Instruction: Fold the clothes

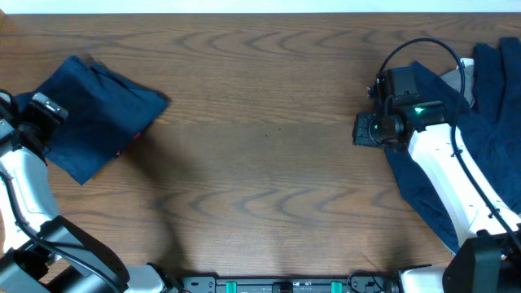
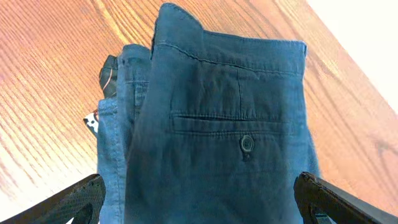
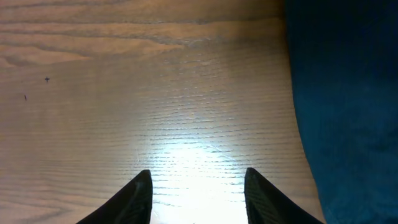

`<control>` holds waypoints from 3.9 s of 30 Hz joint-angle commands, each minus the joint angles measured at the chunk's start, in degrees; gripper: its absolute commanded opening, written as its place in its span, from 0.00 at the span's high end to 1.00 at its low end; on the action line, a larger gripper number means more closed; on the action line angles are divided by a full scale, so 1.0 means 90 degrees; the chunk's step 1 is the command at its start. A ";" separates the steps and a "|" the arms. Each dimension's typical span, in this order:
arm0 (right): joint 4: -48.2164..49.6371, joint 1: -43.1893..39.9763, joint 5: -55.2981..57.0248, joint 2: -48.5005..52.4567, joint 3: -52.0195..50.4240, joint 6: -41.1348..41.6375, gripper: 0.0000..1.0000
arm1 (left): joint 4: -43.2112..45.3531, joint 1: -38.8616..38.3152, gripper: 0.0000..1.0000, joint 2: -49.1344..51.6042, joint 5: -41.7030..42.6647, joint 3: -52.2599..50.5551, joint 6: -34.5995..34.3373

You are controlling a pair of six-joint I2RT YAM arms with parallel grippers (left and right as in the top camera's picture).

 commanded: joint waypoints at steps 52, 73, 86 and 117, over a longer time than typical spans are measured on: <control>0.0270 -0.1647 0.0622 -0.6904 -0.3444 -0.0092 0.01 | -0.2735 -0.5909 0.02 -0.7417 -0.1321 -0.2739 0.0029; -0.1644 -0.1644 0.0617 -0.7337 -0.3444 -0.0090 0.01 | -0.3215 -0.5909 0.02 -0.7876 -0.1321 -0.2739 0.0029; 0.1219 -0.0891 0.0512 -0.9231 -0.4792 -0.1175 0.01 | -0.3235 -0.5909 0.02 -0.7876 -0.1321 -0.2739 0.0029; 0.4954 -0.0760 0.0262 -0.9809 -0.7393 -0.2166 0.01 | -0.3235 -0.5909 0.02 -0.7876 -0.1321 -0.2739 0.0029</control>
